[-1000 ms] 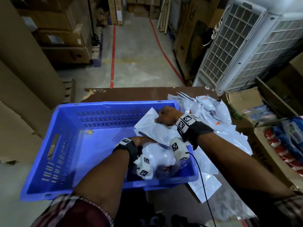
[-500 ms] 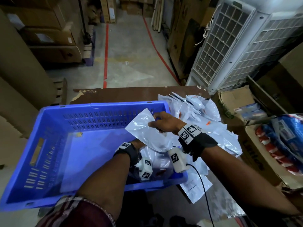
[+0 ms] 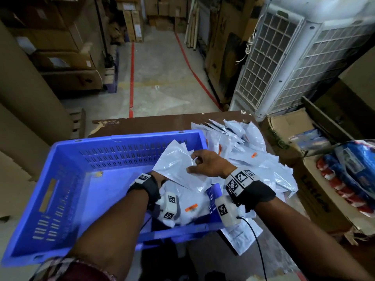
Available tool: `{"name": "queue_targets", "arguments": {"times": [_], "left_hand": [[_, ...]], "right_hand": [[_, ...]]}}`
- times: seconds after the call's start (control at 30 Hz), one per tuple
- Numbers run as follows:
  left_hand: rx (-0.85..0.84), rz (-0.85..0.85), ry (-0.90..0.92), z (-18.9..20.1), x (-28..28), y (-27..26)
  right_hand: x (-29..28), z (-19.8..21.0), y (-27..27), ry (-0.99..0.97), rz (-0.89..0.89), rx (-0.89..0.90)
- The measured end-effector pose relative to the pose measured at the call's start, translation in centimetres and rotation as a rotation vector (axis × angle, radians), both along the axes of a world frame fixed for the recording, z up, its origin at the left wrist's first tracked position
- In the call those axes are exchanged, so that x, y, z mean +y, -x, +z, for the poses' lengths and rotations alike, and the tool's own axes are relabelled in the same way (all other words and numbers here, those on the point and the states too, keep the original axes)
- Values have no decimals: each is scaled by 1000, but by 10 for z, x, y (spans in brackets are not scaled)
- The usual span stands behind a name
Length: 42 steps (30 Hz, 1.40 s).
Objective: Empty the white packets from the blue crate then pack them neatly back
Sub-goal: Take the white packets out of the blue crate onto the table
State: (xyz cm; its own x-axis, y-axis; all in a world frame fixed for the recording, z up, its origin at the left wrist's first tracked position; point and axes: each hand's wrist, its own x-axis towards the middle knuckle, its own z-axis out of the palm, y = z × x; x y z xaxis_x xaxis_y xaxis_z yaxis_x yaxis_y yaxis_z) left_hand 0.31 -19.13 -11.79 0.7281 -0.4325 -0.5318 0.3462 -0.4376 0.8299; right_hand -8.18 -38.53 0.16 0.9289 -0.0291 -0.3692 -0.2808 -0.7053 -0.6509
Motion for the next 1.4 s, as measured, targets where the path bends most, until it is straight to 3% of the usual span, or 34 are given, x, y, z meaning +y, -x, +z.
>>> {"name": "queue_targets", "arguments": {"times": [0.03, 0.1, 0.17, 0.27, 0.57, 0.73, 0.87, 0.97, 1.1, 1.2, 1.4], "left_hand": [[109, 114, 34, 24, 6, -1], [37, 120, -72, 60, 9, 4], [108, 68, -25, 86, 11, 2], [84, -64, -32, 117, 26, 3], [19, -99, 117, 188, 5, 2], [-100, -197, 107, 198, -44, 6], [-129, -181, 57, 195, -79, 8], [-118, -86, 16, 184, -98, 2], [-117, -95, 12, 179, -120, 6], [-134, -162, -2, 176, -137, 11], [-161, -283, -207, 184, -173, 27]], "right_hand": [[0, 0, 1, 47, 11, 1], [0, 0, 5, 108, 39, -8], [0, 4, 10, 153, 82, -23], [-3, 13, 21, 169, 102, -50], [-58, 9, 75, -301, -134, -178], [-79, 12, 110, -519, -363, -213], [-96, 11, 133, -601, -516, -241], [-111, 5, 148, -615, -594, -237], [-142, -20, 163, -583, -740, -175], [-162, -38, 172, -558, -775, -136], [-163, -26, 173, -597, -749, -90]]}}
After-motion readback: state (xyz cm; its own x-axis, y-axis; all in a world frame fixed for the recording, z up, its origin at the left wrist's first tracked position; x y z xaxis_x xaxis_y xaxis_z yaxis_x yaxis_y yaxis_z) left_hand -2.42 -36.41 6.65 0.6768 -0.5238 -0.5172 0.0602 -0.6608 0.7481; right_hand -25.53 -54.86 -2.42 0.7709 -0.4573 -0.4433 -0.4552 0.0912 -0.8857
